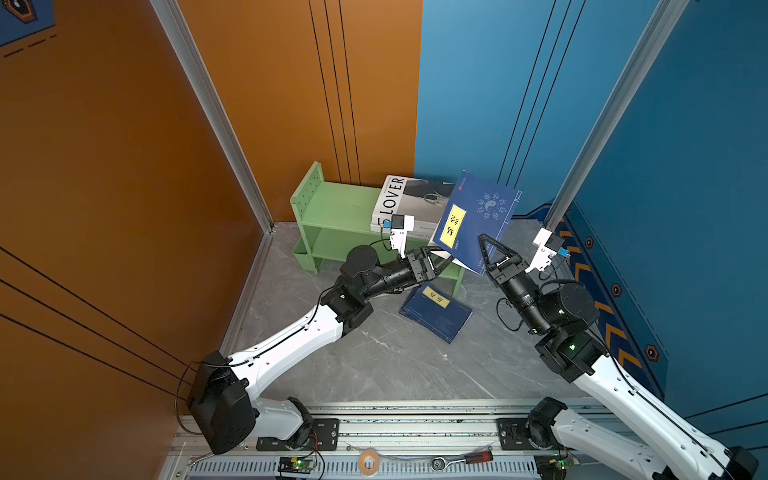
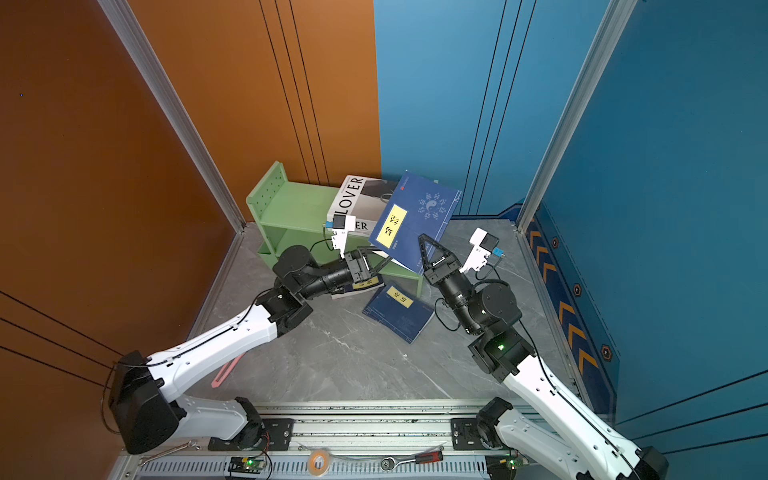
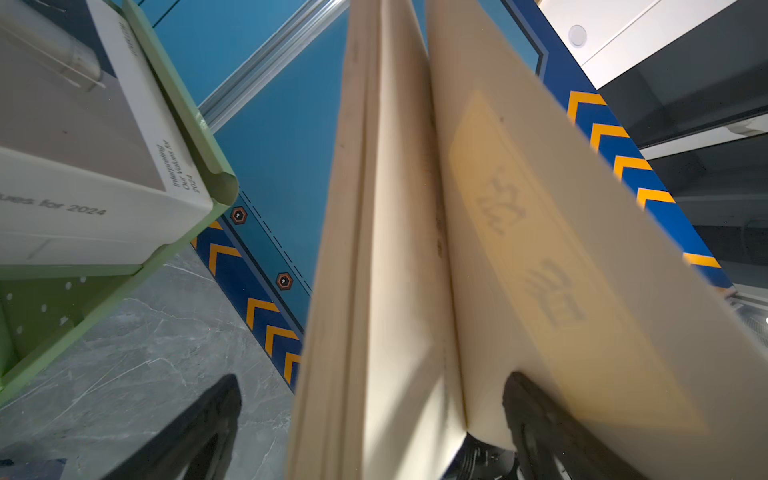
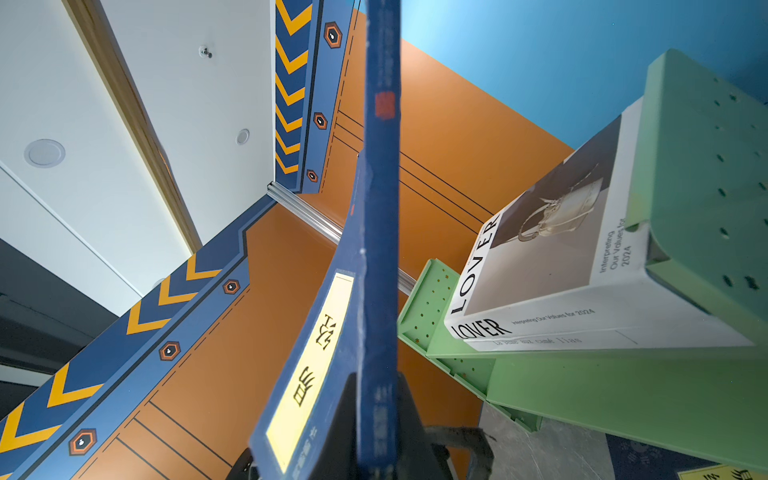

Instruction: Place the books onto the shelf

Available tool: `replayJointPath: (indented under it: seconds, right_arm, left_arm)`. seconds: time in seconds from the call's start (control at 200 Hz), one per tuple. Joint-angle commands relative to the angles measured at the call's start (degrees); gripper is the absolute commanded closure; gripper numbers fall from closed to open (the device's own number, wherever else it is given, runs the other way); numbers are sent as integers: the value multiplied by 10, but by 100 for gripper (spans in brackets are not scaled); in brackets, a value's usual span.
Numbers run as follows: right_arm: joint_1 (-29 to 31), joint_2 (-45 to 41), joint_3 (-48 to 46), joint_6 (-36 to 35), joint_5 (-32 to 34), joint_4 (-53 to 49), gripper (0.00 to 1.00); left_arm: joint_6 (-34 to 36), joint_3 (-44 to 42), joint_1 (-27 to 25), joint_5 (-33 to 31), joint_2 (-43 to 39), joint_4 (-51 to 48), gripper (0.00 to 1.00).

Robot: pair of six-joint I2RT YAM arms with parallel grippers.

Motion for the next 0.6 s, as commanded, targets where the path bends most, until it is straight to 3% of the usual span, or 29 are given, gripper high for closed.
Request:
replayJointPath:
  seconds: [0.0, 0.21, 0.431, 0.596]
  right_arm:
    - [3, 7, 32, -3, 9, 42, 97]
    - [0, 7, 36, -11, 24, 31, 98]
    - [-22, -23, 55, -35, 34, -16, 98]
    - [-33, -36, 51, -31, 45, -23, 99]
  left_arm:
    - [19, 27, -11, -4, 0, 36, 0]
    - [-2, 23, -10, 9, 19, 58, 4]
    - [-4, -23, 1, -18, -8, 63, 2]
    - [19, -22, -13, 15, -13, 63, 3]
